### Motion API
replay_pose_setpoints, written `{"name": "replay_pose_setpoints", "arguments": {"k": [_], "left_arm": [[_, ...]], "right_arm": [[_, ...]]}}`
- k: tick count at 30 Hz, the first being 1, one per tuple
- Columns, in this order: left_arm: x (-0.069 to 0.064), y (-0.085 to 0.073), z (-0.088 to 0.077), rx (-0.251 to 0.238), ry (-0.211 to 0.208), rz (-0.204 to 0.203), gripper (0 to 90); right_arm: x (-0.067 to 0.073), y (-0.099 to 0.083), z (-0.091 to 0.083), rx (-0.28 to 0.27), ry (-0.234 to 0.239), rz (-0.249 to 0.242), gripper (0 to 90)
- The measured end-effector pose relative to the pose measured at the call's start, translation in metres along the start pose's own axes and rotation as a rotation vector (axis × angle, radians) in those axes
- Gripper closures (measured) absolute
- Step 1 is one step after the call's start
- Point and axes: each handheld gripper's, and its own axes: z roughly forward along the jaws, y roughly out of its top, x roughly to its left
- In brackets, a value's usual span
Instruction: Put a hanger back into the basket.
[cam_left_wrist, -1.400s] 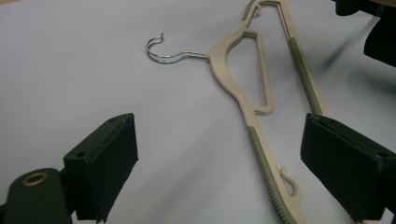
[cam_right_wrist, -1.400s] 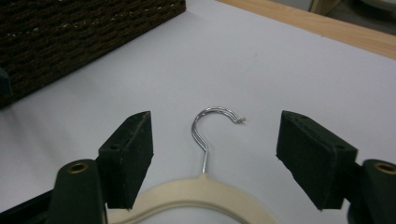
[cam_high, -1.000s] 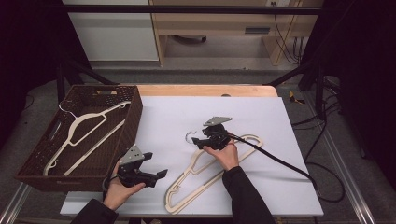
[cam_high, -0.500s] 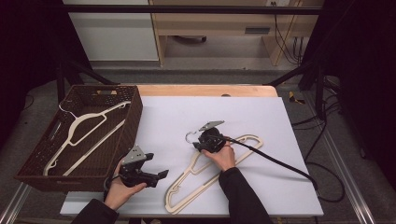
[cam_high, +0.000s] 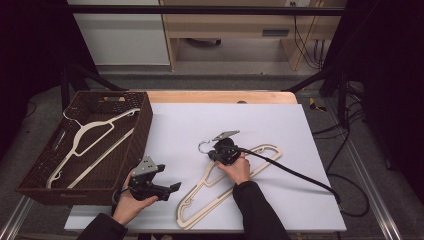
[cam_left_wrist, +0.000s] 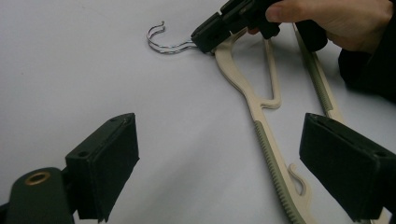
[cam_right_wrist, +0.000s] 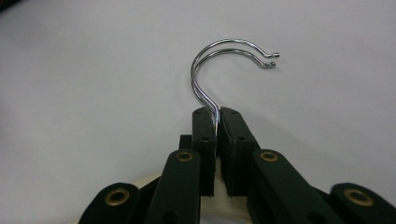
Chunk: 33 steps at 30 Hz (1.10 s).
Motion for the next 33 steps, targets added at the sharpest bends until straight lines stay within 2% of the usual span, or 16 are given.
{"name": "replay_pose_setpoints", "arguments": {"k": [4, 6, 7, 14, 18, 22, 25, 33], "left_arm": [[0.0, 0.0, 0.001, -0.002, 0.0, 0.0, 11.6], [0.0, 0.0, 0.001, -0.001, 0.0, 0.0, 11.6], [0.0, 0.0, 0.001, -0.001, 0.001, 0.001, 11.6], [-0.001, 0.002, 0.0, -0.014, -0.009, -0.009, 12.0], [-0.004, 0.009, -0.001, -0.028, -0.026, -0.017, 12.5], [-0.01, 0.019, 0.0, -0.031, -0.036, -0.006, 13.6], [-0.014, 0.026, 0.006, -0.023, -0.051, -0.006, 15.1], [-0.025, 0.043, 0.038, 0.016, -0.099, -0.008, 20.9]], "right_arm": [[0.001, 0.001, -0.001, -0.016, -0.014, 0.031, 88.7], [0.0, 0.001, -0.002, -0.019, -0.01, 0.028, 88.9], [0.001, 0.001, -0.004, -0.015, -0.012, 0.045, 89.0], [0.005, 0.003, -0.015, -0.054, -0.021, 0.046, 89.2], [0.008, 0.004, -0.023, -0.09, -0.014, 0.026, 89.2], [0.012, 0.004, -0.034, -0.112, -0.015, 0.002, 89.2], [0.014, 0.004, -0.041, -0.137, -0.012, -0.015, 89.2], [0.018, 0.003, -0.057, -0.18, 0.0, -0.046, 89.2]]}}
